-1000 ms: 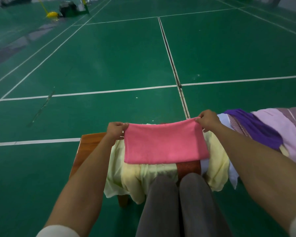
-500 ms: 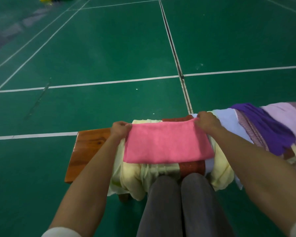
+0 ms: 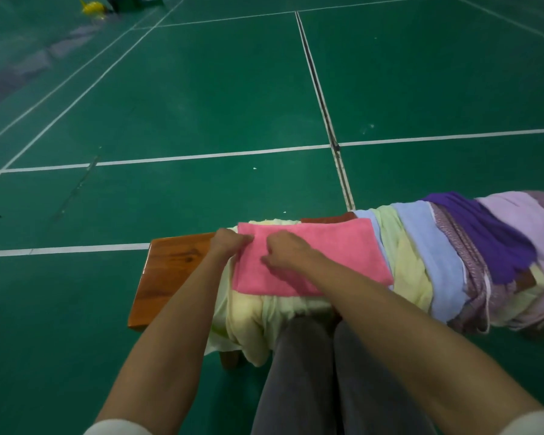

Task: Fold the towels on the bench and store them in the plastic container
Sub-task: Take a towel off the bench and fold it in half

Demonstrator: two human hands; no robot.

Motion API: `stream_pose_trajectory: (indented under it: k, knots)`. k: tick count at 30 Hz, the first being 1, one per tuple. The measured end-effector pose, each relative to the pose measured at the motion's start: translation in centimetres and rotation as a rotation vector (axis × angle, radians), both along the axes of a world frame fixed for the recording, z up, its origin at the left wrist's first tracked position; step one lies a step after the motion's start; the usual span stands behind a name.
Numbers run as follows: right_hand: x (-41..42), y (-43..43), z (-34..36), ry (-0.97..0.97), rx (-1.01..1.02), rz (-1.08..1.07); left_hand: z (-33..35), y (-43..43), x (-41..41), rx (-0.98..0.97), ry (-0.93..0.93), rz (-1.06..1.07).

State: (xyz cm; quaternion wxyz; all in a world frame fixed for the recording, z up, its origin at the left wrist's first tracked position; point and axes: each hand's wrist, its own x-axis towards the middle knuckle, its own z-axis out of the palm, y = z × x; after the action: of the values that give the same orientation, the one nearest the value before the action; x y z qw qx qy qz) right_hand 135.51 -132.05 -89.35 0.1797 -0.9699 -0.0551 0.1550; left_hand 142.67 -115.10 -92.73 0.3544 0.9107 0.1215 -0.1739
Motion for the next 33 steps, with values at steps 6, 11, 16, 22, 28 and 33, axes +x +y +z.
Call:
stream_pose_trajectory:
  k: [6, 11, 16, 22, 28, 33]
  knots:
    - [-2.0, 6.3, -1.4, 0.014, 0.087, 0.056, 2.1, -0.3, -1.3, 0.301, -0.233, -0.004]
    - [-2.9, 7.4, -3.1, -0.087, -0.05, 0.003, 1.4, -0.7, -1.5, 0.23, -0.171, -0.075]
    - [-3.0, 6.7, -1.8, -0.082, 0.063, -0.057, 0.6, -0.2, -2.0, 0.035, 0.101, 0.043]
    - [-2.8, 4.4, -0.7, 0.081, 0.202, -0.151, 1.0, -0.2, -2.1, -0.385, 0.339, 0.211]
    - [-2.9, 3.5, 0.5, 0.114, 0.42, -0.181, 1.5, -2.5, -1.9, -0.457, 0.191, 0.253]
    - [-3.6, 3.4, 1.3, 0.221, 0.484, -0.192, 2.4, -4.4, -2.3, -0.48, 0.395, 0.247]
